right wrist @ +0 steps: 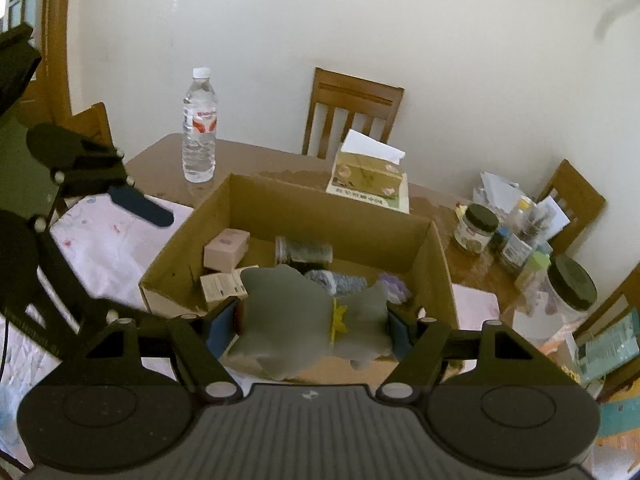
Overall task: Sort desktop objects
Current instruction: 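Lower the scrunchie and plush toy into the cardboard box and release both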
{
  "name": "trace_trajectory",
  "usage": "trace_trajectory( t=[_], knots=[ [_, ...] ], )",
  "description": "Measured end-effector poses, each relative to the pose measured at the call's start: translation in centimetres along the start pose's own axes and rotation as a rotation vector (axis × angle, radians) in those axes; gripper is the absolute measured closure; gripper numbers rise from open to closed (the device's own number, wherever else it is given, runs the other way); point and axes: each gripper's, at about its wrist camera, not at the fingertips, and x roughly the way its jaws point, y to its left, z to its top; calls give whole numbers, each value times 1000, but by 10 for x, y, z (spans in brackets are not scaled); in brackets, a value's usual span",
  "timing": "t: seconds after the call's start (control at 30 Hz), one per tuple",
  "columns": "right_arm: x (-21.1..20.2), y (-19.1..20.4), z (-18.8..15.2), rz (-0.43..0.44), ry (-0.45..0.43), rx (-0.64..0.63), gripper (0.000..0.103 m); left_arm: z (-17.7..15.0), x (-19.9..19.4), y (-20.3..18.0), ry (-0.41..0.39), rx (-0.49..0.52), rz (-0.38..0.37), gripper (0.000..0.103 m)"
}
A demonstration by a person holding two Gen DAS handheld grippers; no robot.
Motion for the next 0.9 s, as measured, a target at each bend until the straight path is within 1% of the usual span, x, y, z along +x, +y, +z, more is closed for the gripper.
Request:
trace_trajectory(
  t=[0.1, 0.23, 0.5, 0.53, 0.57, 0.63, 0.8, 0.9],
  knots=[
    [6, 1, 7, 18, -2, -11, 25, -4, -1, 0, 28, 0, -16, 17],
    [17, 2, 17, 46, 0, -8, 25, -10, -2, 1, 44, -2, -4, 17],
    [35, 8, 34, 97, -6, 7, 25, -20, -6, 12, 60, -44, 11, 17],
    [37, 9, 35, 99, -7, 6, 23, -21, -6, 13, 60, -46, 14, 17],
    [38, 10, 35, 98, -8, 9, 18, -21, -6, 13, 61, -48, 15, 17],
    [39, 10, 35, 96, -10, 20, 14, -22, -6, 15, 64, -52, 14, 16],
    [36, 5, 31, 84, 0, 47, 10, -23, -6, 11, 65, -49, 6, 14],
    [31, 2, 26, 69, 5, 64, 4, -22, -5, 8, 65, -45, 1, 14]
  ],
)
